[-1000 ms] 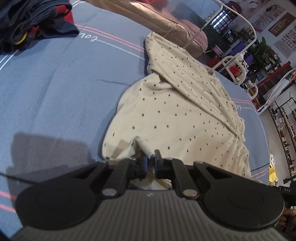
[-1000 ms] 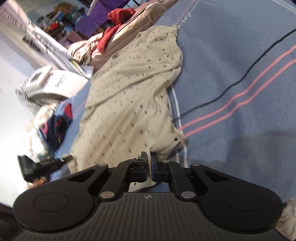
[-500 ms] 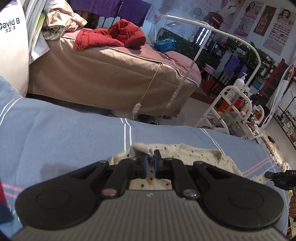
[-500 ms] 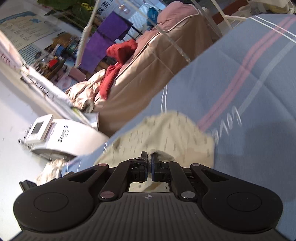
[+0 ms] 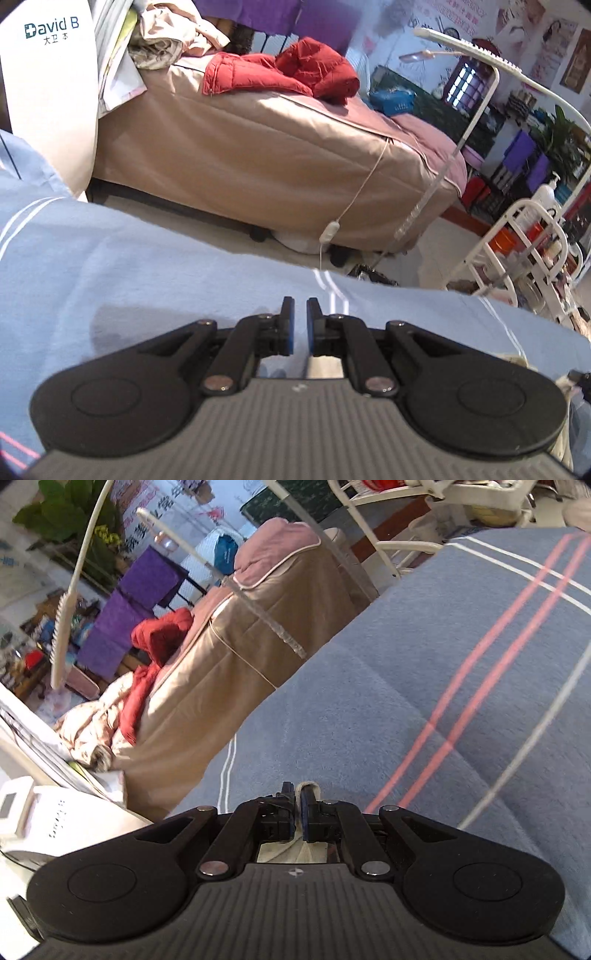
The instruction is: Fold small clothes
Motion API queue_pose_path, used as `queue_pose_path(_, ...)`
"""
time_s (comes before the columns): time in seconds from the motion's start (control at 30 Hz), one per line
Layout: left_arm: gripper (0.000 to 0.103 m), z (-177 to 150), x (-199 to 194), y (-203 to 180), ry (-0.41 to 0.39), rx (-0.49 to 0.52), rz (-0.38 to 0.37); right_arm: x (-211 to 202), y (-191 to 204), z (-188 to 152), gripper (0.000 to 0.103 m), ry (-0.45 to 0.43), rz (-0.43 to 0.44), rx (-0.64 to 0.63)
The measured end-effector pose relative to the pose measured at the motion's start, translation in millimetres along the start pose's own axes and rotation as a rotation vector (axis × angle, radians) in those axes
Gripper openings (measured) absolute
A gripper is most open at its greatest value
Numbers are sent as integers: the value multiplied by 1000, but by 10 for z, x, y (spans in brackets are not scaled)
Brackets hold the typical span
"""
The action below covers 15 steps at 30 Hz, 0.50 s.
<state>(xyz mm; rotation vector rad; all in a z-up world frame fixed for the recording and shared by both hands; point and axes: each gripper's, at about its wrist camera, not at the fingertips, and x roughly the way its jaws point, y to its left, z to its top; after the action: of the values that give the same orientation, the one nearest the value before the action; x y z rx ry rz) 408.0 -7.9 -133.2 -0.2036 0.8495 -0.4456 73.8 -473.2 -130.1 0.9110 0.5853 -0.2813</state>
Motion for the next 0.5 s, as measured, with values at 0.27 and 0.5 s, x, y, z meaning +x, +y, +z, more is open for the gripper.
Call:
queue_pose_path(0.27, 98, 30, 194, -141, 55, 28, -115, -72, 6, -77, 64, -14, -11, -101)
queue_pose_path(0.5, 89, -2, 533, -250, 156, 70, -56, -76, 201, 77, 99, -28, -40, -396)
